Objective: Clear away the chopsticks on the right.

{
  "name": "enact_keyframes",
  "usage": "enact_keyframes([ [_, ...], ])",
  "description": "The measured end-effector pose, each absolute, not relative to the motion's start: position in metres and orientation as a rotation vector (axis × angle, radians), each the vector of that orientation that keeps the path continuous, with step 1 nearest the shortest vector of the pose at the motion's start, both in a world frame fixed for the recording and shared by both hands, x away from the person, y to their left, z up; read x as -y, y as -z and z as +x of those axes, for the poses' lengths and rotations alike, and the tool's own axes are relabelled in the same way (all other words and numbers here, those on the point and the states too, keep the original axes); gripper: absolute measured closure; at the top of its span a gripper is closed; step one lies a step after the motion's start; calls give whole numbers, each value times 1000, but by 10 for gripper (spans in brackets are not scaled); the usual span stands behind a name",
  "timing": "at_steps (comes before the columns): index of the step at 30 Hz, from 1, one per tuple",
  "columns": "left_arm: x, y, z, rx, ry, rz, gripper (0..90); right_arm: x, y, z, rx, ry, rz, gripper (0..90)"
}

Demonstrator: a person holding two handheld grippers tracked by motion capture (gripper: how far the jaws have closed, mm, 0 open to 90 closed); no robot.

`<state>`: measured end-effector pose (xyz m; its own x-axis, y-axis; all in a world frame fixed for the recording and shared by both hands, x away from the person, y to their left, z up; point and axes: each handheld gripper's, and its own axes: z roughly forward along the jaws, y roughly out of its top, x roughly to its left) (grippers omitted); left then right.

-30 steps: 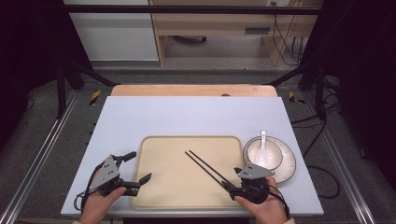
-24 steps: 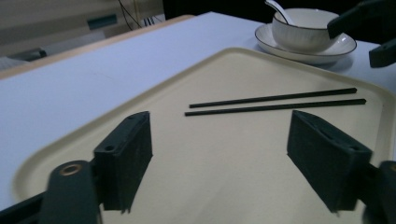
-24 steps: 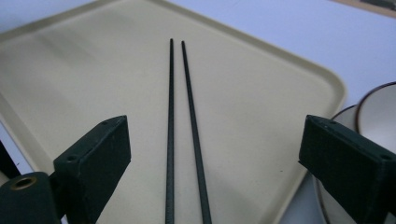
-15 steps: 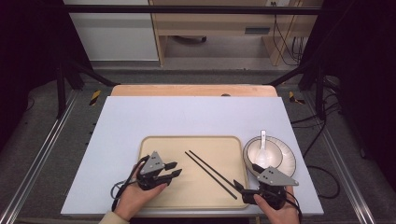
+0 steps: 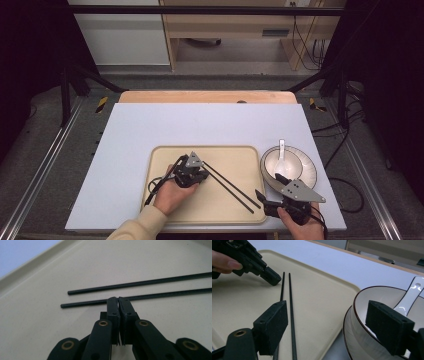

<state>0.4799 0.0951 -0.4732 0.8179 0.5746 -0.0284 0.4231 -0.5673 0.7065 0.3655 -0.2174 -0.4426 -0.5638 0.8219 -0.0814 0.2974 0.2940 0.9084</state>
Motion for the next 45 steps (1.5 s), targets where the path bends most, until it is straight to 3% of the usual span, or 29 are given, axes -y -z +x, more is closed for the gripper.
enact_keyframes([
  [11, -83, 474, 506, -680, -239, 2266, 897, 219, 446, 367, -2025, -1217, 1020, 192],
  [25, -36, 473, 528, -545, -218, 2308, 898, 221, 448, 367, -2019, -1194, 1039, 197],
  [45, -20, 472, 511, -460, -182, 2343, 897, 220, 448, 365, -2022, -1181, 1030, 199],
])
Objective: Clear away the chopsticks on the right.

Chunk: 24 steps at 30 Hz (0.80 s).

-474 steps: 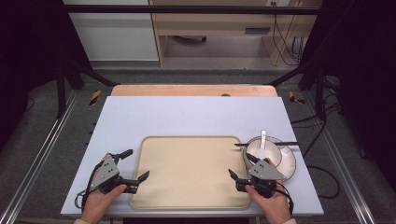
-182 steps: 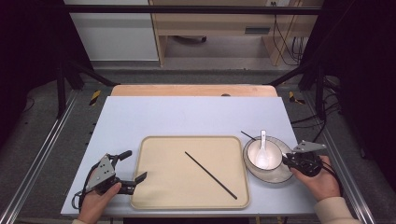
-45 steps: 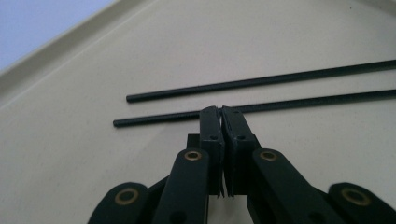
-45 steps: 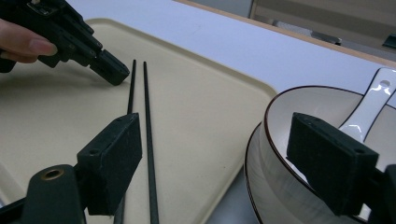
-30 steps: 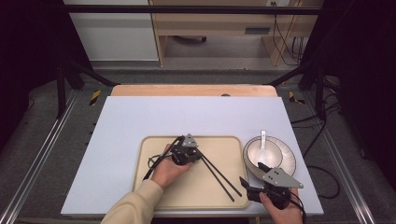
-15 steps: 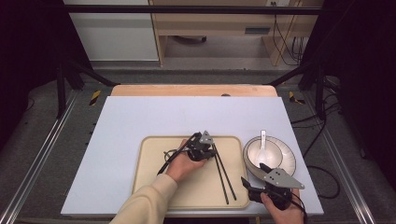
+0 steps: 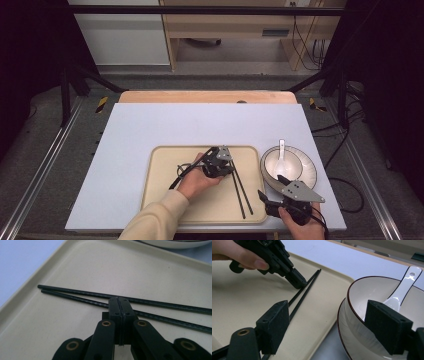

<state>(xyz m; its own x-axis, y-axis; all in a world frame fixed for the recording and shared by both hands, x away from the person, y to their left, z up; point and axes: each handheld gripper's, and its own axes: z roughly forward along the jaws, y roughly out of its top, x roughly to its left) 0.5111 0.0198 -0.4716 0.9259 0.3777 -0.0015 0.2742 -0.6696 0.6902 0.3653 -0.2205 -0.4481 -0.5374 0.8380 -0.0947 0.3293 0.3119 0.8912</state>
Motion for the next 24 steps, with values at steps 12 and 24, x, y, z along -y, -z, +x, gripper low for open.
enact_keyframes([
  [12, -9, 471, 514, -440, -228, 2349, 896, 220, 448, 365, -2024, -1183, 1025, 201],
  [24, 5, 473, 524, -426, -226, 2335, 896, 218, 446, 363, -2025, -1226, 985, 200],
])
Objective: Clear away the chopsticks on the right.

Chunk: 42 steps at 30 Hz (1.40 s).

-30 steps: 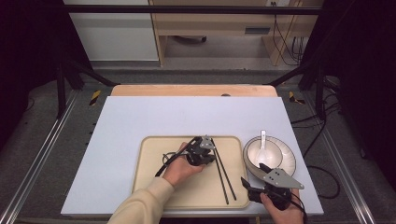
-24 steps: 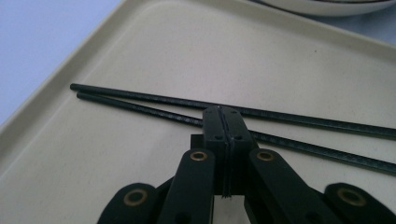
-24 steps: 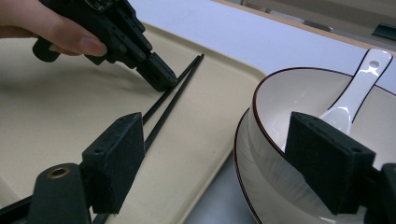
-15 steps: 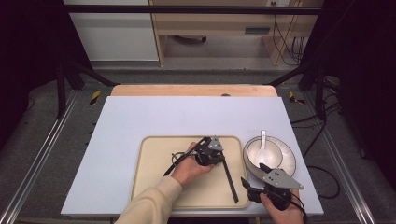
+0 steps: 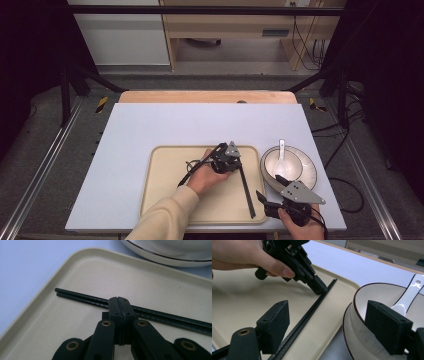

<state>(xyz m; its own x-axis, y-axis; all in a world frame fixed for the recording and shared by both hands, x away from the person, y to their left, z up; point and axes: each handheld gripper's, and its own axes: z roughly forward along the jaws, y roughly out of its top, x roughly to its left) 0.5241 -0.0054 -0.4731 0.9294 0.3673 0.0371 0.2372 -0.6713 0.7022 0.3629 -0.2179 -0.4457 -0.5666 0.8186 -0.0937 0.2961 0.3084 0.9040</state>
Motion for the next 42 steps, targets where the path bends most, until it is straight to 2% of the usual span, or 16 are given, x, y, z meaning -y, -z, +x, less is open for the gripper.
enact_keyframes([
  [17, 23, 471, 518, -356, -211, 2329, 894, 219, 445, 363, -2006, -1245, 971, 181],
  [25, -11, 456, 505, -361, -230, 2254, 897, 216, 445, 364, -2017, -1259, 952, 161],
  [31, -49, 445, 481, -362, -238, 2126, 887, 209, 444, 366, -2020, -1282, 950, 144],
  [33, -63, 443, 474, -369, -248, 2096, 821, 205, 443, 369, -2023, -1296, 940, 128],
  [38, -93, 443, 457, -438, -281, 2046, 533, 187, 438, 376, -2080, -1294, 884, 80],
  [42, -114, 442, 446, -461, -313, 2011, 386, 175, 438, 380, -2116, -1286, 846, 78],
])
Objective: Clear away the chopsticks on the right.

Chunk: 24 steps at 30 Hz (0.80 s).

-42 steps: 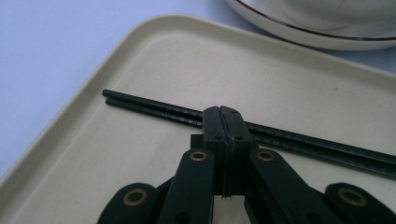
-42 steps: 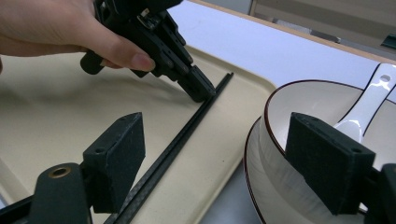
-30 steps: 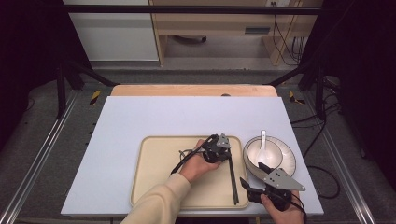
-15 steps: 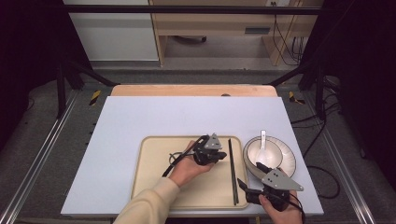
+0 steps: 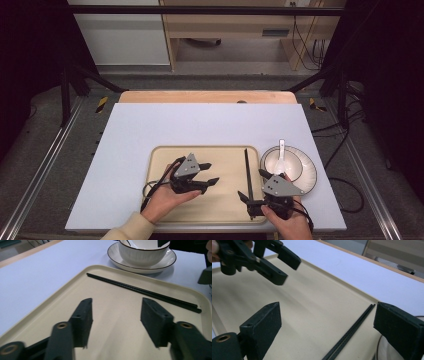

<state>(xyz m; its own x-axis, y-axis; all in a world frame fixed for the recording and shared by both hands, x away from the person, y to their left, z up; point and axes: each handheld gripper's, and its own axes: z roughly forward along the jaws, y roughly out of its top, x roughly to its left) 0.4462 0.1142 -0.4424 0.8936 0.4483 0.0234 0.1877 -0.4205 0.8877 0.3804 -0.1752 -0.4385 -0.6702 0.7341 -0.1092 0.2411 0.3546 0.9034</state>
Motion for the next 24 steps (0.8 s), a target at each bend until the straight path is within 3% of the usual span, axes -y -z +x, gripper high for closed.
enact_keyframes([
  [4, -136, 437, 440, -474, -354, 1961, 271, 169, 439, 387, -2132, -1280, 827, 86],
  [12, -183, 436, 433, -530, -445, 1860, 123, 170, 444, 388, -2113, -1292, 836, 88],
  [24, -245, 442, 418, -576, -558, 1730, 51, 180, 449, 383, -2088, -1316, 839, 87],
])
